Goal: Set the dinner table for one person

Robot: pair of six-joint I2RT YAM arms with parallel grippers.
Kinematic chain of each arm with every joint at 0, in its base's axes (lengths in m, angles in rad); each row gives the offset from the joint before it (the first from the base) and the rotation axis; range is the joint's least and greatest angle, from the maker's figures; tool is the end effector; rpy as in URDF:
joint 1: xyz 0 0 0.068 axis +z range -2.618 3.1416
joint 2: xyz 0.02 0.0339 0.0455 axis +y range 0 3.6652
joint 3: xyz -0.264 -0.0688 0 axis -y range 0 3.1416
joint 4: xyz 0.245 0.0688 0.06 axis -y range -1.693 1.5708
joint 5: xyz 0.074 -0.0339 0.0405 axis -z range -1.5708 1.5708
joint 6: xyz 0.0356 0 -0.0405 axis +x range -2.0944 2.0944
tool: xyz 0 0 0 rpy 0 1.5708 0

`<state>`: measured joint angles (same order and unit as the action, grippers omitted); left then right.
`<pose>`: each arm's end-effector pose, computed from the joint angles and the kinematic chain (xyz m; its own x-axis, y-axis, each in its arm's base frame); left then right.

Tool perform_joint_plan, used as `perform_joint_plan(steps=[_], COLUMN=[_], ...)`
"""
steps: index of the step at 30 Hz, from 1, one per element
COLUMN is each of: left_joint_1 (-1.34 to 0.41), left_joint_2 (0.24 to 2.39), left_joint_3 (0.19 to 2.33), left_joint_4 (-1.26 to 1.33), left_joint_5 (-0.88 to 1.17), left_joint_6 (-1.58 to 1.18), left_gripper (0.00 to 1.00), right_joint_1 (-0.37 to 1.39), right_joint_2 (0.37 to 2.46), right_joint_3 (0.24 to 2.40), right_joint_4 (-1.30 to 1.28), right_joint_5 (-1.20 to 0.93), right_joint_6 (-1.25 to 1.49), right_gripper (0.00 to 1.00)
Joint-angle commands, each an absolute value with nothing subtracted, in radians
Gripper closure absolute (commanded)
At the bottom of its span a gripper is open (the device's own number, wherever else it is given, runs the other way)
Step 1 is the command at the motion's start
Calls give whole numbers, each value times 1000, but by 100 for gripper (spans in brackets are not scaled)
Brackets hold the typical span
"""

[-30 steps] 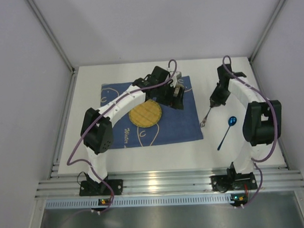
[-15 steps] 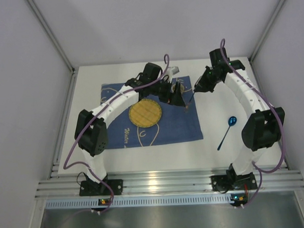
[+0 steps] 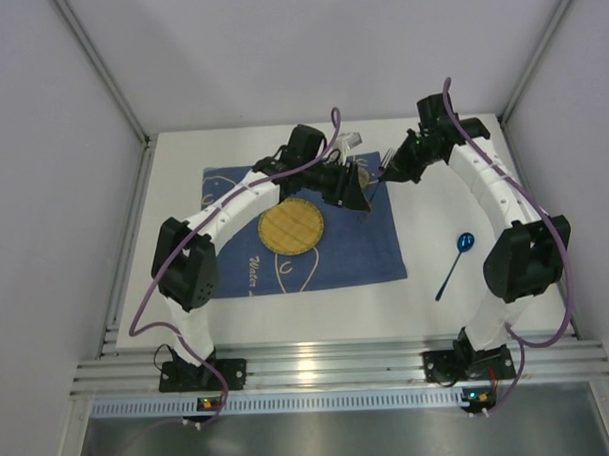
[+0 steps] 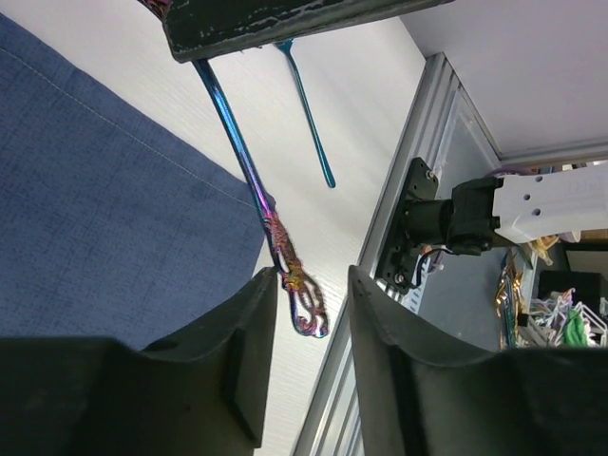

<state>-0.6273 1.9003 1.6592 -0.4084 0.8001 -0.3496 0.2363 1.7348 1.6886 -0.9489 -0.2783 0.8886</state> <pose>0.3383 -0.2768 0.3033 -0.7585 0.2552 -0.5996 0.6510 0.3364 -0.6804 0.3570 0.0960 0.3318 -0.8018 0.5746 -0.1644 0.3994 0.7197 0.5679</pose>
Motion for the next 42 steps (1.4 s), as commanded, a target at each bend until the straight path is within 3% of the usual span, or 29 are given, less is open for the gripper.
perform_joint_plan(steps=[1, 6, 10, 13, 16, 18, 30, 39, 42], left_joint_1=[-627, -623, -612, -604, -597, -588, -356, -229, -210], left_joint_2=[1919, 1925, 1928, 1927, 1922, 1910, 1677, 1434, 1372], left_joint_3=[1667, 1664, 1658, 1655, 1651, 1641, 1375, 1347, 1292], left_joint_4=[-353, -353, -342, -331, -337, -360, -382, -590, -621], left_joint_5=[844, 848, 853, 853, 842, 813, 628, 56, 8], left_joint_6=[-348, -356, -371, -383, -383, -367, -364, -402, -413], left_gripper=[62, 74, 74, 64, 37, 25, 27, 26, 26], right_joint_1=[259, 264, 264, 264, 264, 265, 327, 511, 575], right_joint_2=[1712, 1718, 1723, 1726, 1729, 1730, 1782, 2002, 2101], right_joint_3=[1756, 1776, 1779, 1781, 1786, 1789, 1776, 1893, 1939], right_joint_4=[-910, -897, -890, -885, -887, -885, -738, -456, -309], right_joint_5=[-328, -345, -353, -356, -357, -360, -439, -518, -552], right_joint_6=[934, 953, 956, 954, 951, 950, 1002, 1089, 1176], right_gripper=[100, 100, 100, 100, 100, 100, 100, 100, 100])
